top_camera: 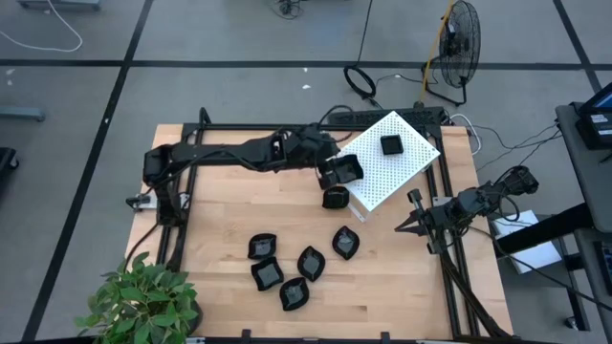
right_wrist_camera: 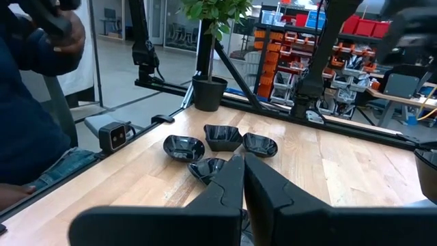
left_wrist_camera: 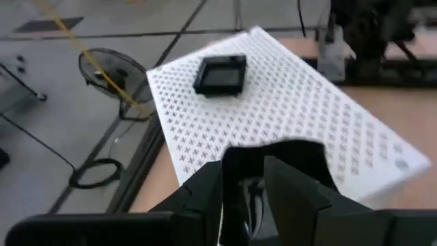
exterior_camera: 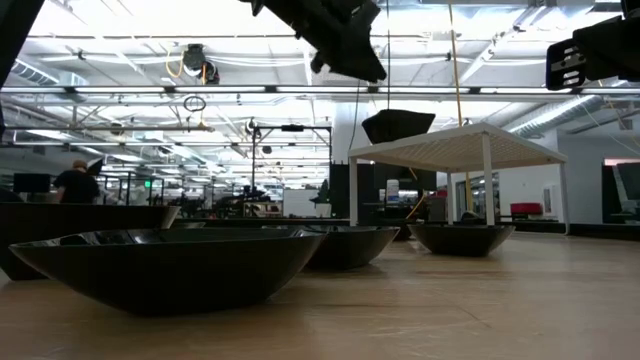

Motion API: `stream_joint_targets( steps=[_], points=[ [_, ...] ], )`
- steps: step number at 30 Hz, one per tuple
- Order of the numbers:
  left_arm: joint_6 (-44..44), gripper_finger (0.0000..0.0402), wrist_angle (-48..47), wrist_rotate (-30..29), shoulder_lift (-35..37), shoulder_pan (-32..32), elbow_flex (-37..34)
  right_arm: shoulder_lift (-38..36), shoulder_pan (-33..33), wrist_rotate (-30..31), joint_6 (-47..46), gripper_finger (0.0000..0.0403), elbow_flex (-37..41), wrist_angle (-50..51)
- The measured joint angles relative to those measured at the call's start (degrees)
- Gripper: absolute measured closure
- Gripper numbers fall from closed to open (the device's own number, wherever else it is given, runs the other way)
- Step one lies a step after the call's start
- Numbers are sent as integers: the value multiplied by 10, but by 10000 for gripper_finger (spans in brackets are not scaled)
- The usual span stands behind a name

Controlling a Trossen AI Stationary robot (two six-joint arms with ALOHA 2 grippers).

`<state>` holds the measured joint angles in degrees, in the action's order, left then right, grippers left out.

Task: Pick & Place Mini shaped plates
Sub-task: Stack the black distorted square plate on top of the black distorted square plates on the shelf

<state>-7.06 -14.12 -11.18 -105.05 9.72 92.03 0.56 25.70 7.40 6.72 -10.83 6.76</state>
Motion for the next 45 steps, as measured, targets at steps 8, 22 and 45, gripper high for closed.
stream_joint_targets(
  steps=[8,22,45],
  points=[
    [-75,303,-65,15,3,-53,0,0,0,0,0,403,0,0],
    [-114,398,-85,-24,-26,-110,-9,0,0,0,0,403,0,0],
    [-122,391,13,-54,-56,-62,-35,16,0,0,0,403,0,9]
  ],
)
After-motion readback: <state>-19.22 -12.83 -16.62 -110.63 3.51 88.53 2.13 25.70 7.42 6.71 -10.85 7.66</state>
